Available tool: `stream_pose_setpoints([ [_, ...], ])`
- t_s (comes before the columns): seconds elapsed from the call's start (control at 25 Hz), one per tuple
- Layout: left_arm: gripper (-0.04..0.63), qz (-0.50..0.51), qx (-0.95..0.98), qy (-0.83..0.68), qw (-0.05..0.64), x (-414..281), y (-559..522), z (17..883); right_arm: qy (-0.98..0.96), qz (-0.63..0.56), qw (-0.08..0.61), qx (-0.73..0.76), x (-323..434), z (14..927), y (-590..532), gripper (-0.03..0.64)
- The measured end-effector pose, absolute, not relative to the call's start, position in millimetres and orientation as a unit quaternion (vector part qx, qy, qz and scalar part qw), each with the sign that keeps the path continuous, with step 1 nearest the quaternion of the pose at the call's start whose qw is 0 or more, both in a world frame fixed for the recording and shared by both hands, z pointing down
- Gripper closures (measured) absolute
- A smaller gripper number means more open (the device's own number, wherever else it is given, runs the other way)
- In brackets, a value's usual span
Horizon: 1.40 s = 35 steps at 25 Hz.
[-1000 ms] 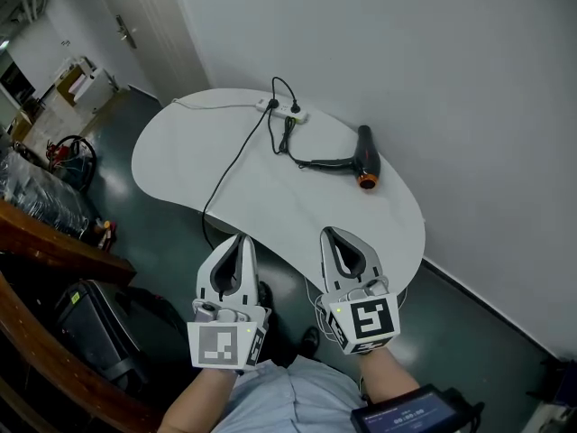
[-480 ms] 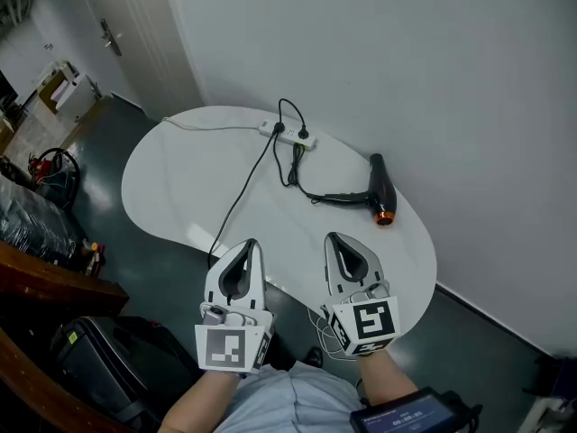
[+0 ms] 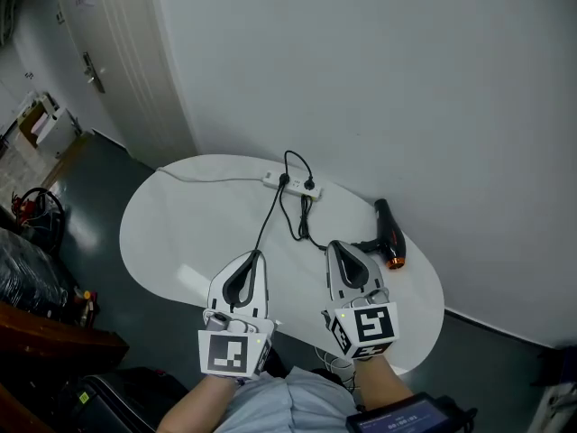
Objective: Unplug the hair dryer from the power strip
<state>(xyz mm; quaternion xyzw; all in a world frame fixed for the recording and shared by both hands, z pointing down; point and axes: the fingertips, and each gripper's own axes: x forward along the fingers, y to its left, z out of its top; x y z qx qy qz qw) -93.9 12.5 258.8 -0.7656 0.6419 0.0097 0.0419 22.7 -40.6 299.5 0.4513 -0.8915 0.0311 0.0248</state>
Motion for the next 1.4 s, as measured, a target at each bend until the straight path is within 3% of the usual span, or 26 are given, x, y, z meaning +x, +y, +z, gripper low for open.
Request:
stream_pose_setpoints([
  [0.24, 0.597, 0.014, -0.781, 0.623, 0.042, -105, -2, 260, -0.878, 0.017, 0.023, 0.477, 17, 291, -56, 0.617],
  [0.44, 0.597, 0.04, -0.781, 0.623, -0.005, -108, -16, 261, -0.87, 0.023, 0.028, 0.491, 17, 293, -69, 0.617],
  [0.64, 0.598, 0.004, -0.791, 0.612, 0.023, -114, -31, 269, -0.864, 0.035, 0.037, 0.501, 21, 303, -81, 0.617],
  [1.4, 0.598, -0.027, -0.797, 0.602, -0.038, -132, -100, 312, -0.851, 0.087, 0.094, 0.509, 2, 367, -138, 0.617],
])
